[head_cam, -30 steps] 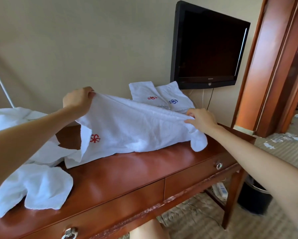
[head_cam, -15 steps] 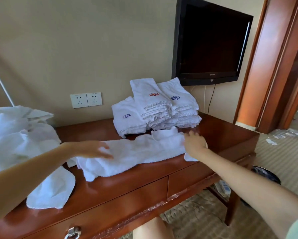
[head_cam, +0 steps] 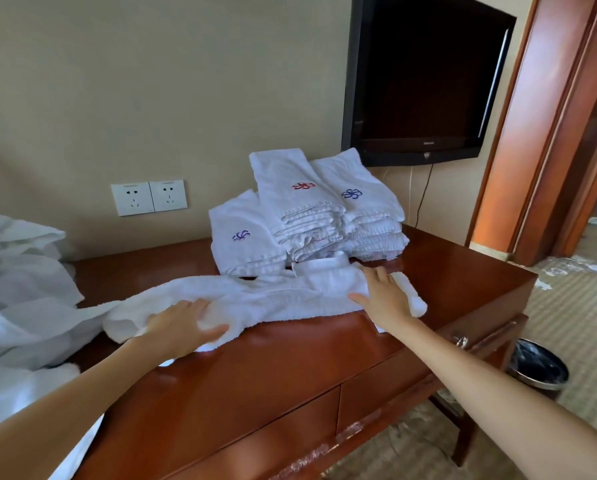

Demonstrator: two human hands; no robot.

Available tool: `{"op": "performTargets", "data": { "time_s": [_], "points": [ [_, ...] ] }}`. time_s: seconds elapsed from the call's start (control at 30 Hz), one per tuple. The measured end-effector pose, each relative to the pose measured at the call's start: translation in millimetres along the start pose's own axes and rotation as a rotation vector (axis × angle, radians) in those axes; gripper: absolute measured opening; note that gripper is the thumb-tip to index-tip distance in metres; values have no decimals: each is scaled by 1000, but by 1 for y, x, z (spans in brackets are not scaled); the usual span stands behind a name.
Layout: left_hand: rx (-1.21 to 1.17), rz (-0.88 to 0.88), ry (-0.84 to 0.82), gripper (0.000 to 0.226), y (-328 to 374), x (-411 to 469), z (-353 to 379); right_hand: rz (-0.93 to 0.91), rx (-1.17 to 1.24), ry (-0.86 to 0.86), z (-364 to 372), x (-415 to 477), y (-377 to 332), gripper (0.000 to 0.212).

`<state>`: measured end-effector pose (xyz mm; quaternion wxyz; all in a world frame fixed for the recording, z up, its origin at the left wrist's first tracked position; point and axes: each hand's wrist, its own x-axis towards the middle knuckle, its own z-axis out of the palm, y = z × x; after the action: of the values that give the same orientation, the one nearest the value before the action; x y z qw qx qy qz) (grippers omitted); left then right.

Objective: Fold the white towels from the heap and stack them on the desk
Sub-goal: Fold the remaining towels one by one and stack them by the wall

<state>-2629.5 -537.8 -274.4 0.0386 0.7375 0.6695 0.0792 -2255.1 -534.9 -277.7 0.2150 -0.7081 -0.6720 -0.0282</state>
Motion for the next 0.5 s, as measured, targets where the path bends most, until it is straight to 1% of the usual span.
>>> {"op": "performTargets", "data": {
  "time_s": [0.23,0.3,0.37,0.43,0.5],
  "points": [
    [14,-69,23,72,10,20,-1,14,137,108,11,23,-1,62],
    [20,-63,47,67,13,16,-4,16,132,160,10,19,-3,61],
    [-2,-48,46,60,11,8,-6,5,37,202,7,12,-2,62],
    [-37,-22,48,51,5,2,-11,-3,-105,194,-2,7,4,58],
    [-66,6,38,42,0,-6,-22,-11,-223,63,-15,-2,18,52]
  ]
}}
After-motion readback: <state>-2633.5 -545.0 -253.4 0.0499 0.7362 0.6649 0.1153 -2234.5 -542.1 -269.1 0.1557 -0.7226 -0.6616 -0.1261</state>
